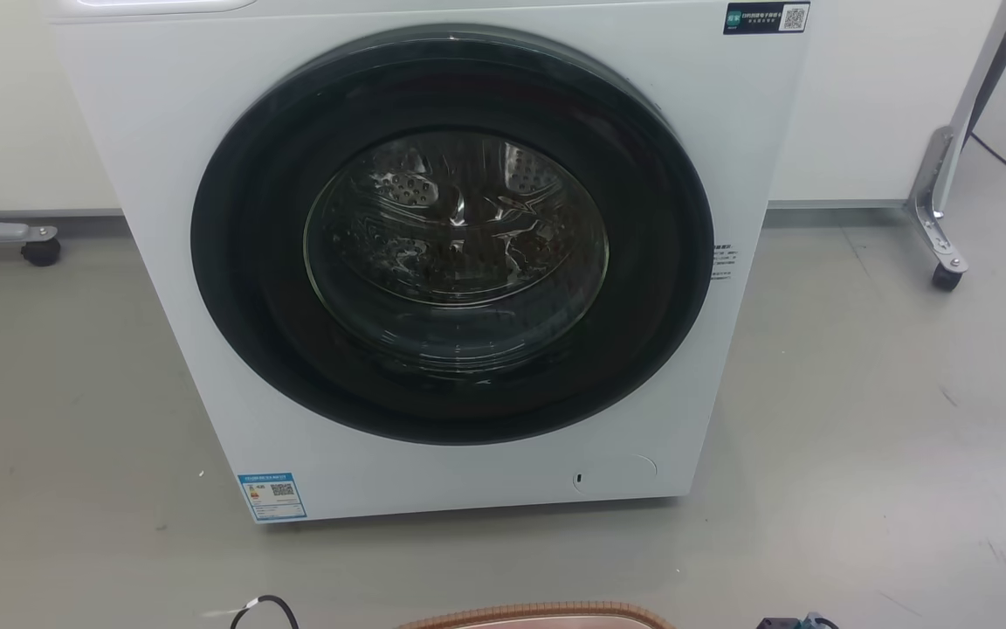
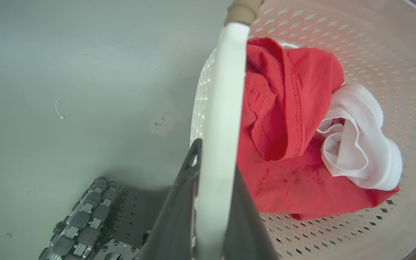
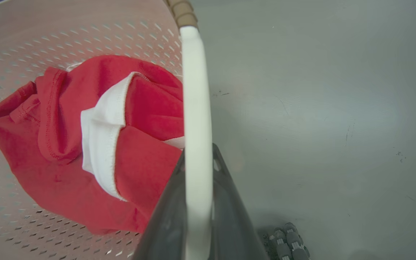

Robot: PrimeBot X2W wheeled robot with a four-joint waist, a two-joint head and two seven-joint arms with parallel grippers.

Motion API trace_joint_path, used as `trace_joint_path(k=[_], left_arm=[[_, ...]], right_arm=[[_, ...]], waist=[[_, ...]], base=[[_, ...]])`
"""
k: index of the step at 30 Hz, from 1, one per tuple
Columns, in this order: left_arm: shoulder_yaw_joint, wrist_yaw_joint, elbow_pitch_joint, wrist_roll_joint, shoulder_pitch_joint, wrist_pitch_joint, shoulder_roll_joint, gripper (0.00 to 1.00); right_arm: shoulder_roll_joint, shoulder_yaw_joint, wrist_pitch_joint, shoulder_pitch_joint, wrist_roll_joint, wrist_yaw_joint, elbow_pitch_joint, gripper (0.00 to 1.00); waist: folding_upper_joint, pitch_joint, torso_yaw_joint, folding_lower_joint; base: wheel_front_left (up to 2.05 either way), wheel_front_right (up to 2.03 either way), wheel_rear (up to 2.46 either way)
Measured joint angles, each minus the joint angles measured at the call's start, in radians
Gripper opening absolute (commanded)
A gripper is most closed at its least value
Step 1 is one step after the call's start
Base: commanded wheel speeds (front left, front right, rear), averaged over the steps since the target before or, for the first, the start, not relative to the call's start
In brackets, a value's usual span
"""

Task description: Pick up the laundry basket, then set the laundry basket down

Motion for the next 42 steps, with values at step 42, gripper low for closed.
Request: trace_joint_path(k=[42], left_arm=[[-0.034, 0.008, -0.01, -0.034, -0.026, -0.115, -0.007, 0.0]], right_arm=[[-0.014, 0.013, -0.074, -0.055, 0.007, -0.01, -0.001, 0.0]], waist=[[0.0, 0.101, -0.046, 0.0]], base=[[0.0, 0.0, 0.0]])
